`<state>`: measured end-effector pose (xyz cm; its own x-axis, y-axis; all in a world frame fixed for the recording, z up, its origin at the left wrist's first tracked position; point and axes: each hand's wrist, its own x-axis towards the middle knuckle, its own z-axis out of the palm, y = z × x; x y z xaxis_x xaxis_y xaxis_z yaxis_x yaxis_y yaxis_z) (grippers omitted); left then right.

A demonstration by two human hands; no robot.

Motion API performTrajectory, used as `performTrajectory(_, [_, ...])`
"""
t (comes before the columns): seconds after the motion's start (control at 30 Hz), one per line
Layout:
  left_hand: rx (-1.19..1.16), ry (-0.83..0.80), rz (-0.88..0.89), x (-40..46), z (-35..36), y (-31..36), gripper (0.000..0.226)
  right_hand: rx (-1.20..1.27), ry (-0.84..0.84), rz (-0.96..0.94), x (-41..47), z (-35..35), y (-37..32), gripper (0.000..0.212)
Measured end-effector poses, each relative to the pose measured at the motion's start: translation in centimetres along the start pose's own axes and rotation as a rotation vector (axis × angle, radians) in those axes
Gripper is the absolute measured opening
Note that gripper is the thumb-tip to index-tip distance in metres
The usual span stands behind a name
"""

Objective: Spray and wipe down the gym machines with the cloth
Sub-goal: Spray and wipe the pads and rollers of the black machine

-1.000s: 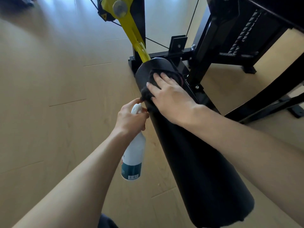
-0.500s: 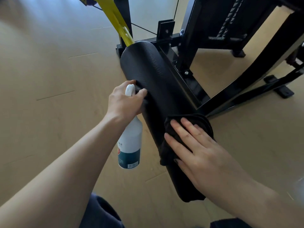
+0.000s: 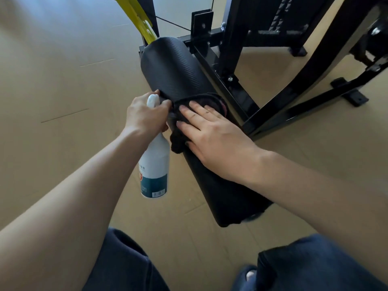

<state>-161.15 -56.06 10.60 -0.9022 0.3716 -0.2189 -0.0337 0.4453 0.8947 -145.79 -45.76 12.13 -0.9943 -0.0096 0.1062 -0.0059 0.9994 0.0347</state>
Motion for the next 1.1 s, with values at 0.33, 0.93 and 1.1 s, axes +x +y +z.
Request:
performTrajectory(0.33, [0.024,0.031,-0.004,-0.1,0.4,0.2,0.017,-0.029,-0.093,-0.219,-14.4,-1.6,-1.5,0.047])
performTrajectory(0.93, [0.004,0.061,0.004,-0.1,0.9,0.4,0.024,0.341,-0.050,0.160,3.5,-0.7,4.0,0.051])
performTrajectory(1.1, [-0.020,0.062,-0.023,-0.5,0.8,0.3,0.029,0.336,-0.054,0.232,7.0,-1.1,3.3,0.051])
